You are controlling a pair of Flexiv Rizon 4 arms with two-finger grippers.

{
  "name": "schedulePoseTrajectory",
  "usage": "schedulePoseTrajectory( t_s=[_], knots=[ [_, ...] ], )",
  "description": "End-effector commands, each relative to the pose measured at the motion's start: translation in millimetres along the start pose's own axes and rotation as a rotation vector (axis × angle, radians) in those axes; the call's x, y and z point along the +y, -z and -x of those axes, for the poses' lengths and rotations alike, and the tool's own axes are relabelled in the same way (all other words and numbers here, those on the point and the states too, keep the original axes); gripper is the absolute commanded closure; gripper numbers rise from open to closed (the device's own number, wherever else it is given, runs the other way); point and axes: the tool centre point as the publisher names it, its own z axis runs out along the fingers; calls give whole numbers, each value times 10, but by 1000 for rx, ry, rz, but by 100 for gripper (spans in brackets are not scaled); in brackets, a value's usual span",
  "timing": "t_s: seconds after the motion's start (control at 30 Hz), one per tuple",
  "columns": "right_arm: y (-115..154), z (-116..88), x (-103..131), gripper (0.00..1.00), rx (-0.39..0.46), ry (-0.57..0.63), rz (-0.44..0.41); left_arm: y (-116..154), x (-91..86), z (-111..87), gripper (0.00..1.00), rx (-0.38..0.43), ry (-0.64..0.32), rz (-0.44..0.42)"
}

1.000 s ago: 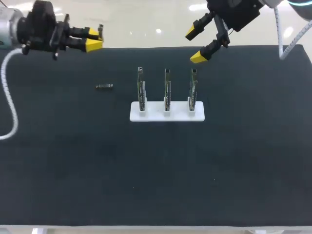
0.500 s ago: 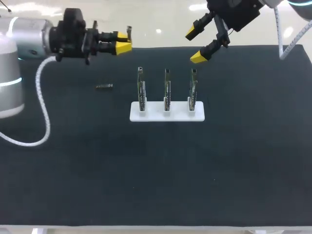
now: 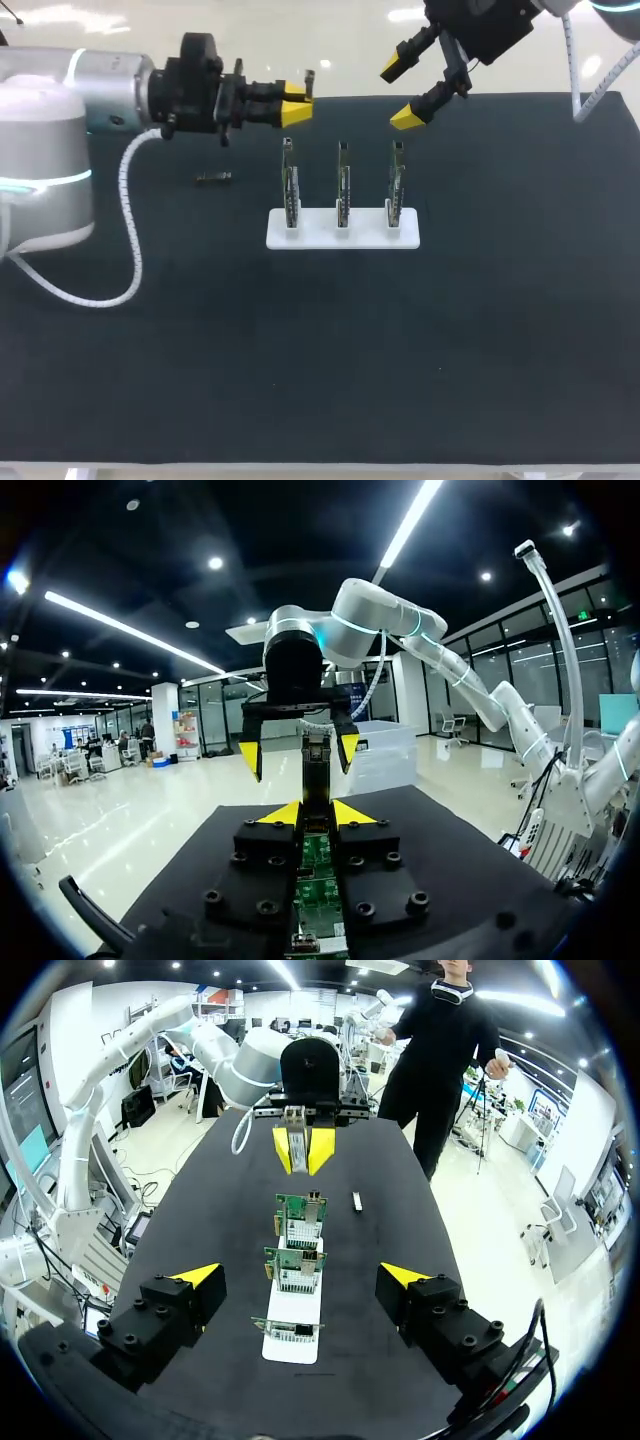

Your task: Pick up the optical module with the left hand, and insert it into the network port with the right hand.

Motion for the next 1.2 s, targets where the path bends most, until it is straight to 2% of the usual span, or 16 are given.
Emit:
schedulePoseTrajectory(
  t_s=[0.03,0.2,0.87,0.9,1.2],
  knots=[
    [-1,-2,7,0,-2,1,-1,-97,50,-44,100,-7,-3,-4],
    [-1,-2,7,0,-2,1,-1,-152,48,-69,100,-4,10,-33],
    [-1,-2,7,0,-2,1,-1,-156,48,-67,100,-7,8,-34],
    [17,3,9,0,-15,-28,-8,-156,48,-67,100,-7,8,-34],
    [13,304,101,0,-39,-159,-68,-156,48,-67,100,-7,8,-34]
  ],
)
